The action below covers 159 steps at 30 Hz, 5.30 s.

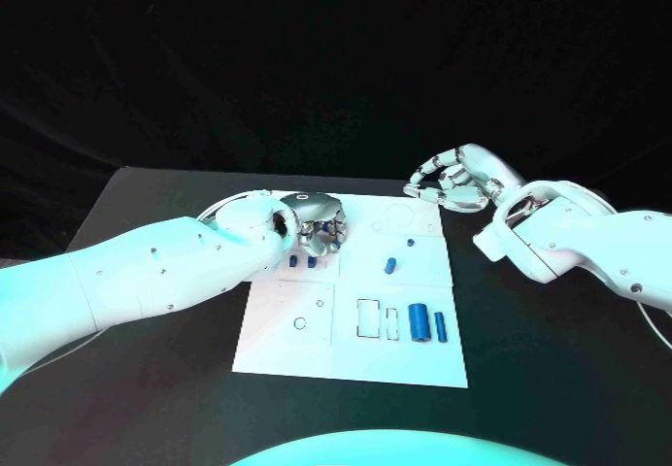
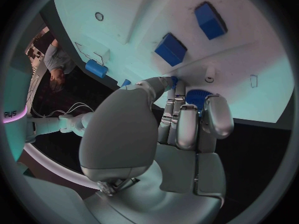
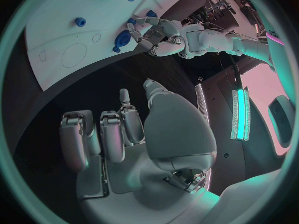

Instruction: Assemble the parts on the task board

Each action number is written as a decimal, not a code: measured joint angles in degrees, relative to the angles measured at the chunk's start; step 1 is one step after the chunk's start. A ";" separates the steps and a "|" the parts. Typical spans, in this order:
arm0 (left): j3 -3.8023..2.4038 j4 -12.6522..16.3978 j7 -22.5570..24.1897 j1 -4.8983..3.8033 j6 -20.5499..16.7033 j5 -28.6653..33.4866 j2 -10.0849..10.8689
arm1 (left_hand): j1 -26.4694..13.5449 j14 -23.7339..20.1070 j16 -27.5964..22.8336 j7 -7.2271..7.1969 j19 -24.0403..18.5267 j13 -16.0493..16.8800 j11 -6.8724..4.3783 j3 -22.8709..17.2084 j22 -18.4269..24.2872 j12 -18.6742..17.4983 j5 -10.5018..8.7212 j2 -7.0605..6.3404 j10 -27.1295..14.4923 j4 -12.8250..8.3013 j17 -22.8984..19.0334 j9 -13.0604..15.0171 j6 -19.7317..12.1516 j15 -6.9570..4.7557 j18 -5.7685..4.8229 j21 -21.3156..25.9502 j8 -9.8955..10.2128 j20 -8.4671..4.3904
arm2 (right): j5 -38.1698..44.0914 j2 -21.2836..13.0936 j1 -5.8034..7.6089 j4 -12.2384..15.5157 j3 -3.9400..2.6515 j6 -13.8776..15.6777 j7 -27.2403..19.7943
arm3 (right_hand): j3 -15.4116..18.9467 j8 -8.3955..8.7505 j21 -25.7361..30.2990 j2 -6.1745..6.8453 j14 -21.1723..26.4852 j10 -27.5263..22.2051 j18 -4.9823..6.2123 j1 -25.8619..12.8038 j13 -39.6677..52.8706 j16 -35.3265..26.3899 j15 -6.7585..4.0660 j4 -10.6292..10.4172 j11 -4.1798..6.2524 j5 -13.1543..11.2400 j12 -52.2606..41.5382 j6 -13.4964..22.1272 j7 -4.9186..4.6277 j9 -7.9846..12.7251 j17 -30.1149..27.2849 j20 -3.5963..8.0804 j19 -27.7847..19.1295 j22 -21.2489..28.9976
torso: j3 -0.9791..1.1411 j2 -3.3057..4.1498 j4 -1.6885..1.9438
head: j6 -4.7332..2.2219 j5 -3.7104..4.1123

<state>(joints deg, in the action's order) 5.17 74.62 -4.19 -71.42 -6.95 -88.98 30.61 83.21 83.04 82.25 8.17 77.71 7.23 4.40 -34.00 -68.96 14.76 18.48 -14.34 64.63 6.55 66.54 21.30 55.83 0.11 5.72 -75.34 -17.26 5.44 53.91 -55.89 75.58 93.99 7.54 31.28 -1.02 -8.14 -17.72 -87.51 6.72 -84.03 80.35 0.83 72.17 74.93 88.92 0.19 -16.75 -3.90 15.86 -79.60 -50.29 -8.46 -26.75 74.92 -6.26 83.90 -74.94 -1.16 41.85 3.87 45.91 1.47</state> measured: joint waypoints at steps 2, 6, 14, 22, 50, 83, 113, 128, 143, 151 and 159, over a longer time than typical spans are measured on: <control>0.00 0.39 0.15 0.01 -0.46 0.17 0.40 | 0.00 0.00 0.00 0.00 0.00 0.06 0.00 -0.16 0.00 0.00 0.00 0.00 0.00 -0.16 0.08 0.00 0.00 0.00 0.00 0.00 0.00 0.00 | 0.01 -0.02 0.00 -0.01 0.00 0.00 0.00 | 0.00 0.00 0.00 0.00 0.00 0.00 0.00 0.00 0.00 0.00 0.00 0.00 0.00 0.00 0.00 0.00 0.00 0.00 0.00 0.00 0.00 0.00 | 0.00 0.01 -0.01 | -0.01 0.00; -0.33 1.41 0.37 0.02 -1.35 0.55 1.36 | 0.00 0.00 0.00 0.01 0.00 0.06 0.01 -0.16 -0.18 0.00 0.00 0.00 0.40 -0.16 0.28 0.00 0.01 0.00 0.00 0.00 0.00 0.00 | 0.04 -0.06 0.00 -0.07 0.00 0.01 0.00 | 0.00 0.00 0.00 0.00 0.00 0.00 0.00 0.00 0.00 0.00 0.00 0.00 0.00 0.00 0.00 0.00 0.00 0.00 0.00 0.00 0.00 0.01 | 0.00 0.01 -0.01 | -0.09 0.00; -1.68 4.25 0.52 -0.06 -2.52 1.37 4.05 | -0.40 0.12 0.19 0.00 0.20 0.05 0.10 -0.16 -0.29 0.00 0.00 -0.06 0.73 -0.16 0.46 0.01 0.39 0.13 0.00 -0.27 0.20 -0.21 | 0.08 -0.14 0.00 -0.20 0.00 0.02 0.00 | 0.00 0.00 0.00 0.00 0.00 0.00 0.00 0.00 -0.01 0.00 0.00 0.00 0.00 0.00 0.00 0.00 0.00 0.00 -0.01 0.00 0.00 0.01 | 0.01 -0.07 0.03 | -0.30 -0.03; -2.36 6.47 0.35 -0.33 -2.15 2.64 7.12 | -0.75 0.20 0.24 0.01 0.20 0.05 0.22 -0.16 -0.42 -0.33 0.00 -0.30 1.02 -0.16 0.47 0.02 0.40 0.21 0.00 -0.26 0.21 -0.21 | 0.11 -0.26 0.00 -0.26 0.00 0.02 0.02 | 0.00 0.00 0.00 0.00 0.00 0.00 0.00 0.00 -0.01 0.00 0.00 0.00 0.00 0.00 0.00 0.00 0.00 0.01 -0.01 0.00 0.00 0.02 | 0.03 -0.11 0.09 | -0.56 -0.27; -3.06 7.13 -0.93 -0.43 2.40 7.54 11.43 | -0.75 0.20 0.23 -0.20 0.20 0.03 0.01 -0.16 -0.40 -0.61 0.00 -0.30 1.22 -0.16 0.29 0.02 0.60 0.21 0.00 -0.26 0.21 -0.21 | 0.17 -0.36 0.00 -0.36 0.00 0.02 0.03 | 0.00 0.00 0.00 0.00 0.00 0.00 0.00 0.00 -0.02 0.00 0.00 0.00 0.00 0.00 0.00 0.00 0.00 -0.03 0.03 0.00 0.00 0.03 | -0.02 0.07 -0.03 | -0.37 -0.59; -3.01 2.53 -1.62 -0.45 4.93 7.94 7.25 | -0.98 0.20 0.23 -0.21 0.19 -0.05 0.01 -0.33 -0.09 -1.36 0.00 -0.08 1.22 -0.32 -0.43 -0.11 0.59 0.21 0.00 -0.26 0.76 -0.21 | 0.20 -0.30 -0.01 -0.19 0.00 0.01 0.02 | 0.00 0.00 0.00 0.00 0.00 0.00 0.00 0.00 -0.02 0.00 0.00 0.00 0.00 0.00 0.00 0.00 0.00 -0.02 0.01 0.00 0.00 0.01 | 0.07 0.05 -0.12 | -0.27 -0.62; -2.97 2.43 -2.27 -0.54 6.33 7.47 7.36 | -2.48 -0.56 -0.09 1.12 -0.55 -0.77 0.97 -0.96 1.11 -5.98 0.02 -1.58 0.51 -0.62 -2.45 -2.31 -5.25 0.97 0.00 0.67 5.88 0.53 | 0.22 -0.25 -0.01 -0.25 0.00 0.02 0.00 | 0.00 -0.23 0.26 0.00 0.00 0.00 0.00 0.00 0.02 0.00 0.00 0.00 0.00 0.00 0.00 0.00 0.00 -0.10 0.00 0.00 0.00 0.03 | 0.00 0.02 -0.03 | -0.26 -0.63; -2.90 2.63 -2.31 -0.45 5.84 7.81 7.80 | -3.85 -0.84 -0.39 1.33 -0.74 -0.84 1.37 -1.01 1.53 -6.60 0.01 -1.57 0.09 -0.36 -3.37 -2.68 -5.46 1.24 0.00 0.89 6.20 0.72 | 0.22 -0.31 -0.01 -0.39 0.00 0.02 0.00 | 0.00 -0.23 0.26 0.00 0.00 0.00 0.00 0.00 0.02 0.00 0.00 0.00 0.00 0.00 0.00 0.00 0.00 -0.09 -0.01 0.00 0.00 -0.01 | 0.01 0.03 -0.08 | -0.18 -0.56; -2.90 2.93 -2.02 -0.44 4.20 9.16 8.68 | -5.35 -0.84 -0.39 1.32 -0.94 -0.83 1.36 -0.08 1.76 -7.27 0.01 -2.04 0.09 0.88 -3.77 -2.97 -5.43 1.24 0.00 1.11 6.43 0.92 | 0.27 -0.34 -0.01 -0.61 0.00 -0.04 0.08 | 0.00 -0.23 1.11 0.00 0.00 -1.11 0.00 0.00 0.01 -0.43 0.00 0.00 0.24 0.00 1.12 0.00 0.00 -0.15 0.00 0.00 0.00 0.00 | 0.03 0.03 -0.05 | -0.26 -0.48; -3.26 4.43 -1.05 -0.44 2.80 12.47 11.65 | -5.69 -4.02 -3.08 1.40 -4.43 -0.86 1.79 1.93 7.06 -8.53 0.01 -2.16 -1.79 1.30 -10.07 -3.42 -4.90 1.69 0.63 5.57 6.73 1.27 | 2.04 -0.17 -0.06 -1.31 0.01 -1.35 0.62 | -6.30 -0.09 10.75 1.56 0.09 -23.56 1.82 8.21 -30.10 -5.58 -0.55 0.56 0.42 -2.05 39.52 0.22 0.23 -0.52 0.01 0.90 -1.58 0.01 | 0.03 -0.04 -0.05 | -0.59 -0.14; -3.88 6.86 3.61 -0.54 -1.60 25.39 16.23 | -4.77 -10.08 -9.23 1.62 -10.78 -1.18 2.37 10.03 18.39 -8.78 0.01 -0.55 -4.86 2.87 -23.05 -4.51 -5.58 2.11 2.70 15.63 7.32 1.88 | 11.54 0.33 -0.18 -1.62 0.04 -6.44 2.64 | -13.76 2.39 12.81 5.94 0.09 -21.35 1.82 11.22 -50.93 -7.00 0.34 1.09 -1.33 -3.61 62.98 -1.82 -0.88 0.18 -0.35 -0.03 -1.62 0.01 | 0.03 -0.12 -0.01 | -1.05 0.74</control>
<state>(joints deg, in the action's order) 1.29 81.48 -0.58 -71.96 -8.54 -63.58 46.84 78.44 72.95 73.02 9.79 66.93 6.06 6.77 -23.97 -50.57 5.98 18.49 -14.89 59.77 9.43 43.49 16.78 50.24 2.22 8.42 -59.71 -9.94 7.32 65.46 -55.57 75.40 92.37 7.58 24.83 1.62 -21.90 -15.32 -74.70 12.66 -83.94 58.99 2.64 83.39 24.00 81.92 0.54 -15.66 -5.22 12.26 -16.62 -52.11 -9.33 -26.57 74.57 -6.29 82.28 -74.93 -1.13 41.73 3.86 44.86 2.21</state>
